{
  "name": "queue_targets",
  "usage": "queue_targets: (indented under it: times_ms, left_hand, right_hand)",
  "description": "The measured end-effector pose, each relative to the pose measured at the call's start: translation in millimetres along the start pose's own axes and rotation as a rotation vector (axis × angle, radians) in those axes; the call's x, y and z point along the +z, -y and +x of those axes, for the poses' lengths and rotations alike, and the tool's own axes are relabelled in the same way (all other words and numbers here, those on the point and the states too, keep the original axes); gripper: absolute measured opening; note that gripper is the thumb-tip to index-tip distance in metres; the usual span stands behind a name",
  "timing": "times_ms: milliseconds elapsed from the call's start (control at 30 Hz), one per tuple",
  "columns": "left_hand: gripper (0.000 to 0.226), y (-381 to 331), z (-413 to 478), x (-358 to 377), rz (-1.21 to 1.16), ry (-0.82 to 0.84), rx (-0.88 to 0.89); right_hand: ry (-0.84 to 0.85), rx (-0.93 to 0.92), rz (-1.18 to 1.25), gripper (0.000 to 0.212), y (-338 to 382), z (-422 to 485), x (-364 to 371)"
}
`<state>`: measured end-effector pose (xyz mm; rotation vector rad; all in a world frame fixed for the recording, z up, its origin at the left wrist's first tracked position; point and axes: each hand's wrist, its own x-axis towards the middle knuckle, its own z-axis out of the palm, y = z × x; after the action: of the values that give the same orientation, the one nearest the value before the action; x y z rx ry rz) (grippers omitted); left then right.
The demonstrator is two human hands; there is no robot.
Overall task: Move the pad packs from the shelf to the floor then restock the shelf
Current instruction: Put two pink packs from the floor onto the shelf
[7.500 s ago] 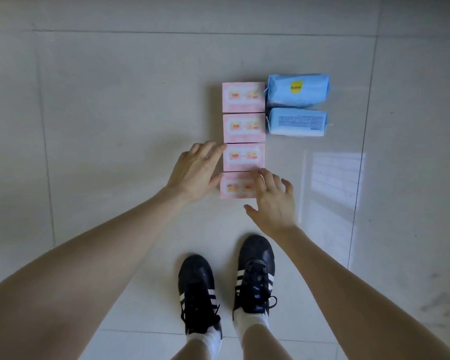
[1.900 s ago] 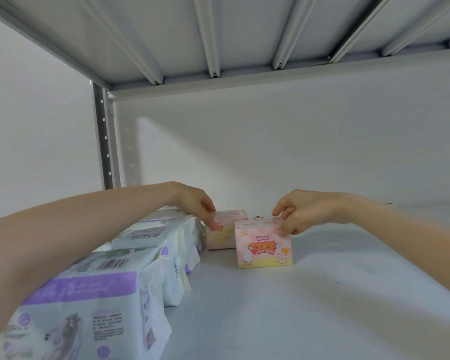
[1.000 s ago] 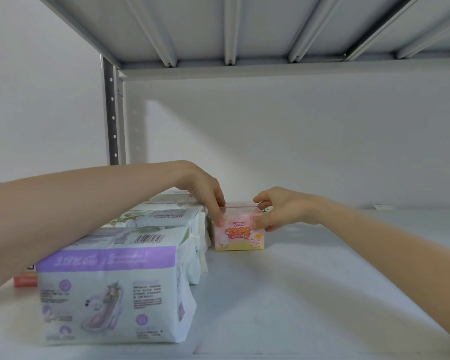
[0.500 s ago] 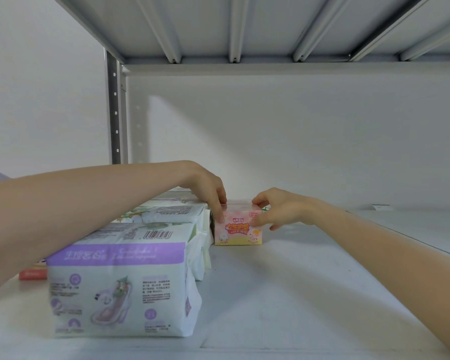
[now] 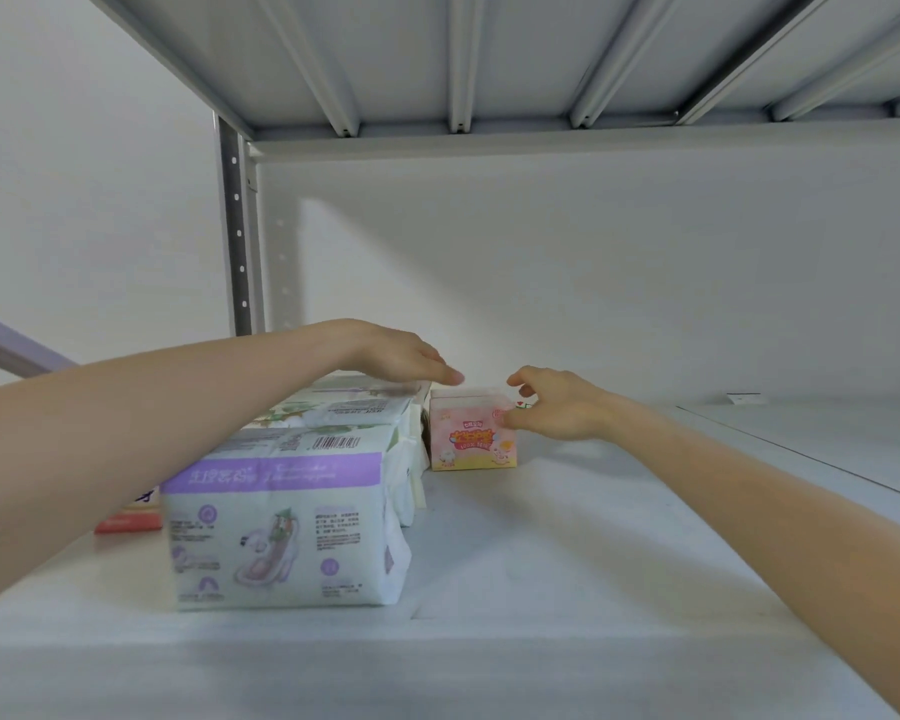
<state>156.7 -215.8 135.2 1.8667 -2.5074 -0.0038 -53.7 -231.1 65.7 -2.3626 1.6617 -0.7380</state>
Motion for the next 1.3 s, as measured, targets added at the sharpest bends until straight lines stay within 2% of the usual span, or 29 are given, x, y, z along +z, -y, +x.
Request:
queue_targets:
  times_ms: [133,400,667,767,900,1167,1300]
  left_hand:
    - [0.069,0.4,-28.4,-4.3,-0.033,-0.085,0.001]
    - [0.079,-9.3,-94.4,-10.2,-0.031,-0.36,0.016]
    - [0.074,-52.9,-173.8,20.2,-0.016,-0.49,-0.053]
    - [0.074,-70.8,-199.9,48.0,0.022,-0.537,-0.091]
    - [0.072,-104.9,-236.1,101.9,0.044,-0.613,-0.152]
    - [0.071,-183.9,-311.0,213.9,-0.021,-0.667,-0.203]
    - [0.068,-221.8,-348.1,272.5,-0.087,-0.64,-0.209]
  right_hand:
    - [-0.07,0.008,0.041,0.07,5.7,-20.1,-5.4]
    - [-0.286,-0.038,0.082,0.066,24.7,-78.1,-19.6]
    - [-0.328,-0.104,0.052,0.061,39.3,-152.2,-15.5]
    - [-0.346,-0.131,0.018,0.059,38.5,-185.5,-7.7]
    - [-0.4,-0.18,-0.151,0.055,26.5,-243.5,4.6]
    - [-0.347,-0.185,-0.253,0.059,-2.0,-366.2,38.3]
    - [-0.305,-0.139,-0.305,0.061,-23.7,-440.9,63.3]
